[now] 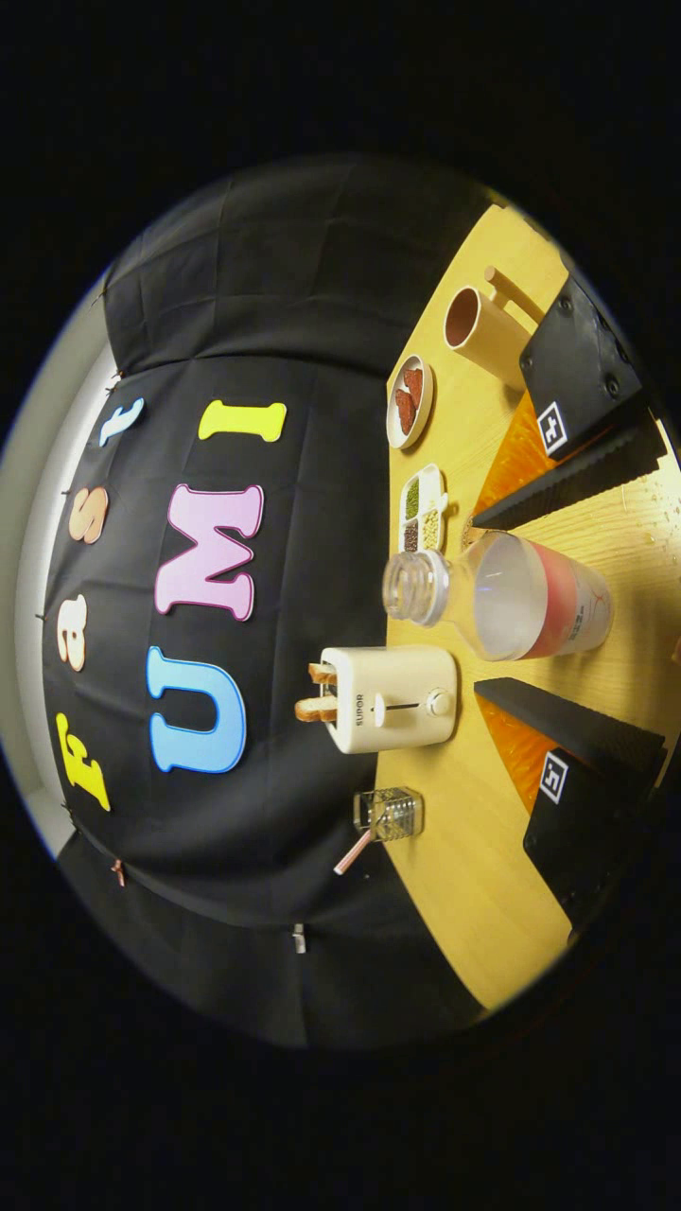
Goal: Take the bottle from table, then pour the juice into the cup, finally place the bottle on the coaster
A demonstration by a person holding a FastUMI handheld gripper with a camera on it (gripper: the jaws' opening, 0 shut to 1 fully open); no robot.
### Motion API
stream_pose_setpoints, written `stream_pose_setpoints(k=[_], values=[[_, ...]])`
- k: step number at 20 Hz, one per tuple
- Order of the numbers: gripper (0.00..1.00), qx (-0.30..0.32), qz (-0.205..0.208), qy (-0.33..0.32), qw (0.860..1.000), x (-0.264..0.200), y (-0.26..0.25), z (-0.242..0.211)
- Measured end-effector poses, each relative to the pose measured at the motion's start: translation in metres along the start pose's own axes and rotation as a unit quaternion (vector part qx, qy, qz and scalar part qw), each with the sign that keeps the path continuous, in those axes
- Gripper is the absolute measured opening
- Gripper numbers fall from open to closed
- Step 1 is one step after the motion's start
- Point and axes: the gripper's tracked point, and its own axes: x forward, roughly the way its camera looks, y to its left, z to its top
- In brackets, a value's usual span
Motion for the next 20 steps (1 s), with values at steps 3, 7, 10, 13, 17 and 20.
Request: stream_pose_setpoints(k=[3, 7, 10, 13, 17, 20], values=[[0.97, -0.016, -0.002, 0.01, 1.0, 0.008, -0.002, -0.01], [0.96, -0.014, -0.009, 0.011, 1.0, 0.016, -0.003, -0.011], [0.93, -0.007, -0.018, 0.012, 1.0, 0.021, -0.007, -0.011], [0.85, 0.0, -0.016, 0.013, 1.0, 0.023, -0.005, -0.009], [0.8, 0.012, -0.019, 0.017, 1.0, 0.021, -0.009, -0.011], [0.77, 0.011, -0.004, 0.012, 1.0, 0.022, -0.001, -0.01]])
